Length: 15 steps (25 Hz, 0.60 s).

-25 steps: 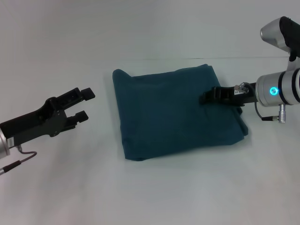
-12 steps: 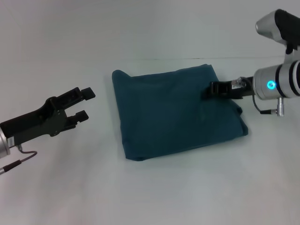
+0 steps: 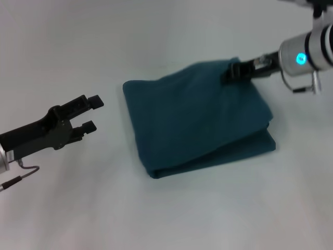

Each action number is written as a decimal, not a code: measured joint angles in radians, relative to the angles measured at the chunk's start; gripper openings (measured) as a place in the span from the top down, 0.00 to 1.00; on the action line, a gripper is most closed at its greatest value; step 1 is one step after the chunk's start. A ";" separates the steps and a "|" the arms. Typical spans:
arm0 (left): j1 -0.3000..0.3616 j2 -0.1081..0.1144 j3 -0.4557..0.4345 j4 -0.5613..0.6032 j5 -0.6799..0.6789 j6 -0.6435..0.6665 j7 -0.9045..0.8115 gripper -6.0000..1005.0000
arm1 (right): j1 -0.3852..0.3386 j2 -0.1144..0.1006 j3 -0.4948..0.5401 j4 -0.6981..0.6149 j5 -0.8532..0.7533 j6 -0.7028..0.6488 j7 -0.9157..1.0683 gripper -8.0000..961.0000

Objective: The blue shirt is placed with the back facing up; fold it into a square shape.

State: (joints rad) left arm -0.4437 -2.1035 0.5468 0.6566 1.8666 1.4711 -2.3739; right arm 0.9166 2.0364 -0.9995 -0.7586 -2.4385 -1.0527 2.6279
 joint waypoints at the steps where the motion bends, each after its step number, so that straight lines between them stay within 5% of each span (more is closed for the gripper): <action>1: -0.001 0.000 -0.002 0.000 0.000 0.000 0.000 0.06 | 0.001 0.001 -0.006 -0.034 -0.022 -0.012 0.017 0.93; 6: -0.001 0.000 -0.008 0.000 -0.001 -0.001 0.002 0.06 | 0.016 0.004 -0.014 -0.098 -0.079 -0.029 0.054 0.93; 15: 0.005 0.001 -0.019 0.000 -0.001 -0.010 0.004 0.06 | 0.030 0.000 -0.014 0.026 -0.095 0.035 0.046 0.92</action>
State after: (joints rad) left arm -0.4390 -2.1021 0.5276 0.6566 1.8652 1.4615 -2.3703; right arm 0.9470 2.0367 -1.0139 -0.7329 -2.5338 -1.0179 2.6735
